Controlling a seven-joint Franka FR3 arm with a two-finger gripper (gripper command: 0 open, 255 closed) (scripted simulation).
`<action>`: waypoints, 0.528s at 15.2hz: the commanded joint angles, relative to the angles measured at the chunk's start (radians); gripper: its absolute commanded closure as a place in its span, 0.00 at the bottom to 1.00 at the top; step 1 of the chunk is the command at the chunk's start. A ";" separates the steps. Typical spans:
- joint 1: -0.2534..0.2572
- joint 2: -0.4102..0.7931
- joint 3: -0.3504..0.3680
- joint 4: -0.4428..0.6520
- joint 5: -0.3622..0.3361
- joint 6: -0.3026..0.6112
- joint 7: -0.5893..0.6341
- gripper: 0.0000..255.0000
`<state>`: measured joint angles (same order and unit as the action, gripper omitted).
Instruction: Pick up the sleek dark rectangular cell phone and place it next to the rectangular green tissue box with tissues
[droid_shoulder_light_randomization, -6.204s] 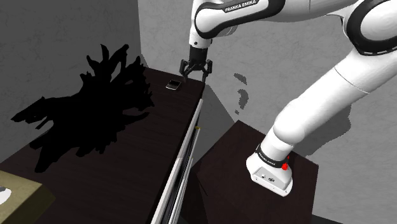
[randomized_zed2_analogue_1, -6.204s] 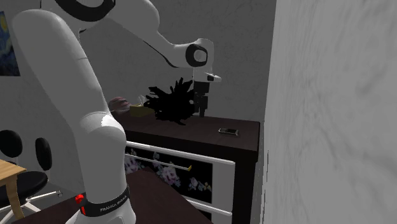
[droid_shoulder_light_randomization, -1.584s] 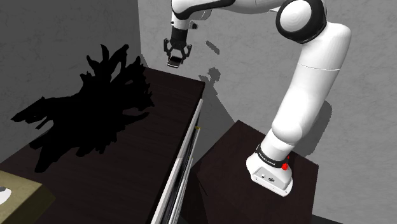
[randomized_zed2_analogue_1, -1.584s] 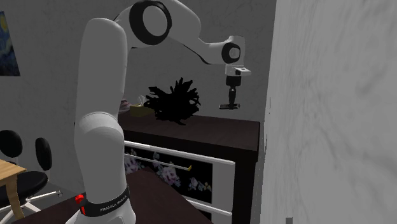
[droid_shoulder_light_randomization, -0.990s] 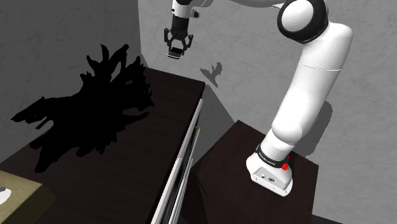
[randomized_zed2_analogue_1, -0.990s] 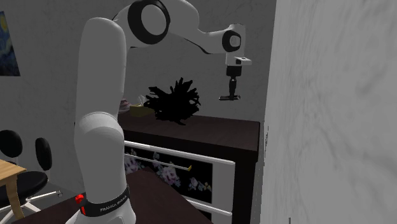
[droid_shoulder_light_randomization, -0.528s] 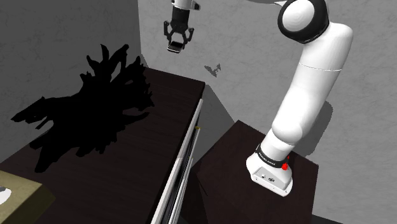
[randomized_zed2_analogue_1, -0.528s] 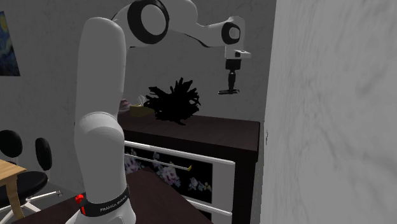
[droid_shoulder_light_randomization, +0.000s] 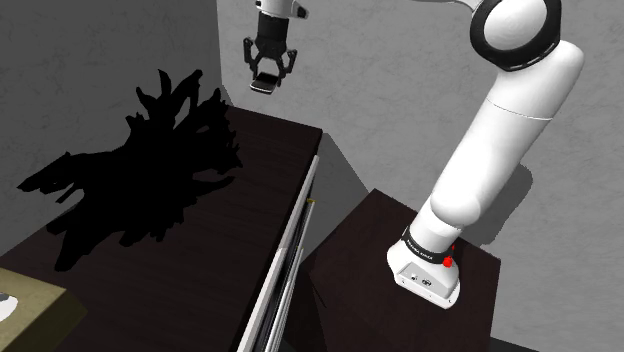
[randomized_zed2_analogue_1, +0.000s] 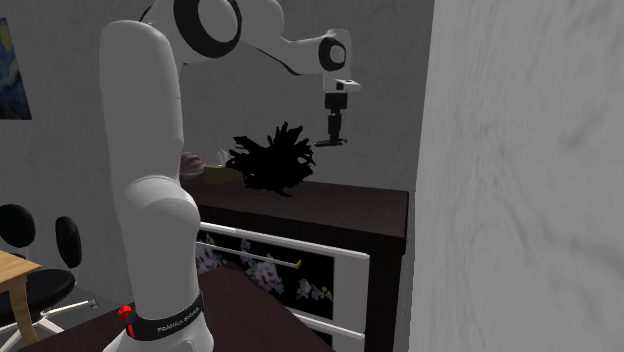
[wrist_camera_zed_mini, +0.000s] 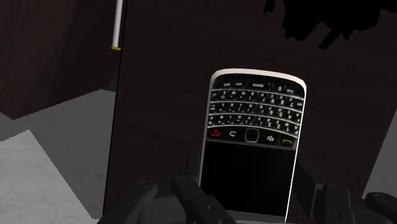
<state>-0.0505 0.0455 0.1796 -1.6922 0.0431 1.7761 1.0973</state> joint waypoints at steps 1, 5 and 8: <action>0.020 -0.025 0.019 -0.030 0.002 0.007 0.039 1.00; 0.063 -0.070 0.061 -0.083 0.009 0.021 0.123 1.00; 0.096 -0.093 0.095 -0.110 0.013 0.029 0.189 1.00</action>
<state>0.0340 -0.0360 0.2632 -1.7900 0.0536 1.8022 1.2627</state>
